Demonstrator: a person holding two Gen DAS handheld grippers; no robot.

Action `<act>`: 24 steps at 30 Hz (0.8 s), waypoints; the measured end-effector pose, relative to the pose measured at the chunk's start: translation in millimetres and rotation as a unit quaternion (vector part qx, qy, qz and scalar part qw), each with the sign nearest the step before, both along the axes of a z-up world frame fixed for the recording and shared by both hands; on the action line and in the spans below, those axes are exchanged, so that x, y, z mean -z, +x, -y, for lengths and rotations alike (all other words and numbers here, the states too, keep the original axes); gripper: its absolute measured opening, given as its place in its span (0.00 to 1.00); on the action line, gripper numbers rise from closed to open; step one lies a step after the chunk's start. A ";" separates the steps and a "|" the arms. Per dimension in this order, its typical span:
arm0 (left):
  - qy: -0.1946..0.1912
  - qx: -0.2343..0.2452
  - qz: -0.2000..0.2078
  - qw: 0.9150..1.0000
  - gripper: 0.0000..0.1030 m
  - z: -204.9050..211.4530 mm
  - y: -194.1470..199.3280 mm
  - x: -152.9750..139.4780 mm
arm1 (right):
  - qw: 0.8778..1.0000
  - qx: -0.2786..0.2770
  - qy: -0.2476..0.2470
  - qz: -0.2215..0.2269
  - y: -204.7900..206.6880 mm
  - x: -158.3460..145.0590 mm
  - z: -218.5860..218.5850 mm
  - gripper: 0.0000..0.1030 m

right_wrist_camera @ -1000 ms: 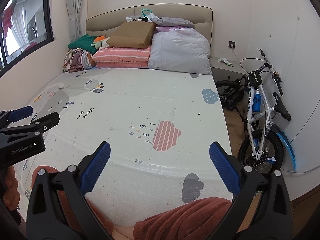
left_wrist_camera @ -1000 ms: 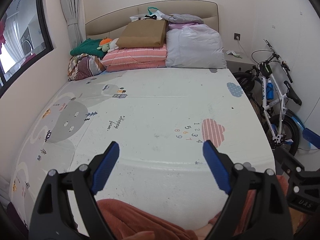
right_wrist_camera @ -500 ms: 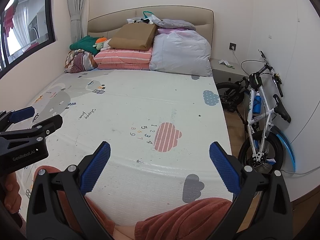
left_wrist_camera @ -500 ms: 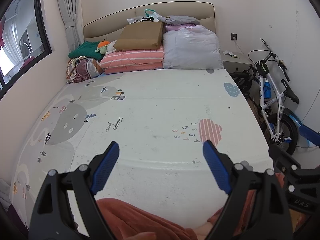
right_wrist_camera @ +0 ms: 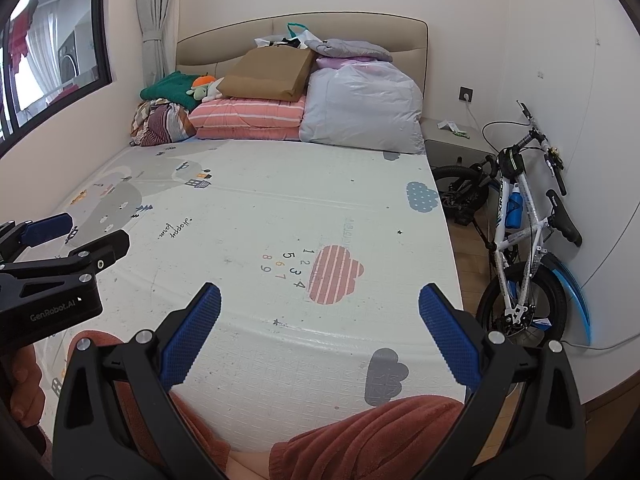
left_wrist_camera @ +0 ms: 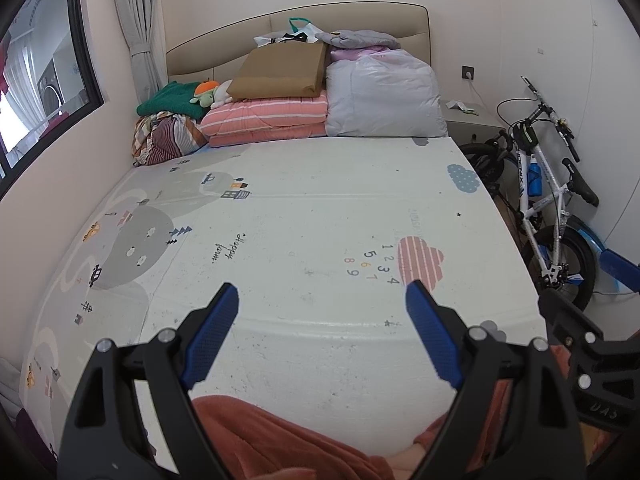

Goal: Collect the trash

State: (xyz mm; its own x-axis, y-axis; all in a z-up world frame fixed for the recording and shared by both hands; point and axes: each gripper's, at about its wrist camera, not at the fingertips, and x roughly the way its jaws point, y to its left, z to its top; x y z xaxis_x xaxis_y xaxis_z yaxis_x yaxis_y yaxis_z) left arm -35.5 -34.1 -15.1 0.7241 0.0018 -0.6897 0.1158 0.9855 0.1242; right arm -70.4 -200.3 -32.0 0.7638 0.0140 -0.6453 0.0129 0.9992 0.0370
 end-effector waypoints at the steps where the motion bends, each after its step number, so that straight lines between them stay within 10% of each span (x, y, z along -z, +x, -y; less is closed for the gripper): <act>1: 0.000 0.000 0.000 1.000 0.83 -0.5 -0.8 0.8 | 1.000 0.000 -0.001 0.000 0.2 0.2 -0.3 0.93; 24: -0.007 0.006 -0.012 1.000 0.83 -2.6 -1.1 5.1 | 1.000 0.000 -0.009 0.002 -3.7 0.1 1.3 0.93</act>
State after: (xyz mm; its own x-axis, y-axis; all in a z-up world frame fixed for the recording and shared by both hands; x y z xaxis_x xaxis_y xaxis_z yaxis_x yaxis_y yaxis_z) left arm -36.6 -31.5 -20.2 0.7079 -0.0166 -0.7061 0.1305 0.9856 0.1077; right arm -74.1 -201.6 -32.1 0.7662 0.0028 -0.6426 0.0121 0.9998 0.0188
